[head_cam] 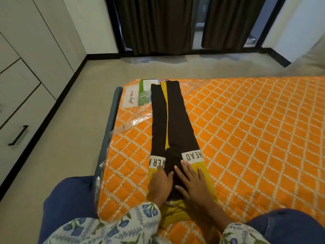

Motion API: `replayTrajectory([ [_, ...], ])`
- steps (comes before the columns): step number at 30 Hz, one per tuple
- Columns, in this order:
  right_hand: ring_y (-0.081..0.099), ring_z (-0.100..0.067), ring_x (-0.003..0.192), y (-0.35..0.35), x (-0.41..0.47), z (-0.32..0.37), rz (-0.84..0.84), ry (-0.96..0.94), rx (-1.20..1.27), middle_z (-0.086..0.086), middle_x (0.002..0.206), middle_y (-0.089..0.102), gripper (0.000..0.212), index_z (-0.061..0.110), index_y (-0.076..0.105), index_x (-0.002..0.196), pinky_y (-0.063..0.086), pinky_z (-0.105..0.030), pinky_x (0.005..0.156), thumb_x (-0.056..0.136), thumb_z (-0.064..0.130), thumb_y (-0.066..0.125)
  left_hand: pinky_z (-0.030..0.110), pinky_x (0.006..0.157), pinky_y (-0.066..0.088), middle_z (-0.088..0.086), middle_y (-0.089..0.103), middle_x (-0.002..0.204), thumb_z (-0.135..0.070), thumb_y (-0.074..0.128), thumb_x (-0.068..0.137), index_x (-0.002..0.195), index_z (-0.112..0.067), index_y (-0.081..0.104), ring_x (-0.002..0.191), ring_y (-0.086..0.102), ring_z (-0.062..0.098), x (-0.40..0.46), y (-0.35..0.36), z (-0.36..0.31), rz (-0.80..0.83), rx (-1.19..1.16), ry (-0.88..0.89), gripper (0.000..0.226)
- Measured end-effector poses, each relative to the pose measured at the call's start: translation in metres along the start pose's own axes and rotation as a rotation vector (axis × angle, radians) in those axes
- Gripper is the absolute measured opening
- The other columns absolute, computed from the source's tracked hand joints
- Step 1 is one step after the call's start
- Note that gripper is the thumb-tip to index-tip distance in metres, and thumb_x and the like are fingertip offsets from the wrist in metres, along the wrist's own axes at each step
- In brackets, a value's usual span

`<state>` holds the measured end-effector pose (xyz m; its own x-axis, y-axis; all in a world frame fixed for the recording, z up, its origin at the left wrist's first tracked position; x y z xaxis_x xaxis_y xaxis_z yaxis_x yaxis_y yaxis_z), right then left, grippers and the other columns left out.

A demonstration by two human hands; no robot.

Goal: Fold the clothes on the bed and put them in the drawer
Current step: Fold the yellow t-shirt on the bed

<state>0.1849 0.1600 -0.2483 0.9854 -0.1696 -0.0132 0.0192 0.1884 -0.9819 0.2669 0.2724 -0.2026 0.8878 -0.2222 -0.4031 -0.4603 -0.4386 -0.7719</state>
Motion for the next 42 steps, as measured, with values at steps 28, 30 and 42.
replayTrajectory([
  [28,-0.012,-0.019,0.146,-0.032,0.169,-0.034,0.071,0.088,0.067,-0.003,0.160,-0.005,0.102,0.029,-0.001,0.151,-0.004,-0.053,0.115,0.065,0.079,-0.028,0.042,0.116,0.012,0.004,0.006,0.160,-0.039,0.026,0.102,0.152,-0.020,0.012,0.147,0.002,0.019,0.155,-0.043,-0.038,-0.163,0.295,0.503,0.055],
  [30,-0.009,-0.019,0.148,-0.044,0.225,-0.049,0.120,0.142,0.069,-0.004,0.161,-0.005,0.090,0.026,0.002,0.152,-0.001,-0.052,0.116,0.079,0.077,-0.008,0.041,0.114,0.019,0.008,0.017,0.158,-0.034,0.039,0.100,0.149,-0.017,0.024,0.145,0.013,0.023,0.207,-0.059,-0.061,-0.204,0.152,0.452,0.054],
  [42,0.059,-0.029,0.082,-0.053,0.455,-0.171,-0.187,0.727,0.929,-0.017,0.086,0.063,0.033,0.002,0.064,0.089,0.049,-0.043,0.078,0.088,0.035,0.065,0.043,0.100,0.046,0.020,0.053,0.130,-0.010,0.074,0.078,0.130,-0.003,0.047,0.117,0.054,0.034,0.458,-0.109,-0.141,-0.037,-0.890,-0.084,0.059],
])
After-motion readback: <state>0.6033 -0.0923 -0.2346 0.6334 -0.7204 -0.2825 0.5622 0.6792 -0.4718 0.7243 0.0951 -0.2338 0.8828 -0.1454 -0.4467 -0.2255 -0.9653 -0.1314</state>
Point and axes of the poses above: each hand's wrist, its own x-axis towards the middle knuckle, its own y-axis out of the palm, z = x × y, the point moved 1 cm from there along x, towards the middle knuckle
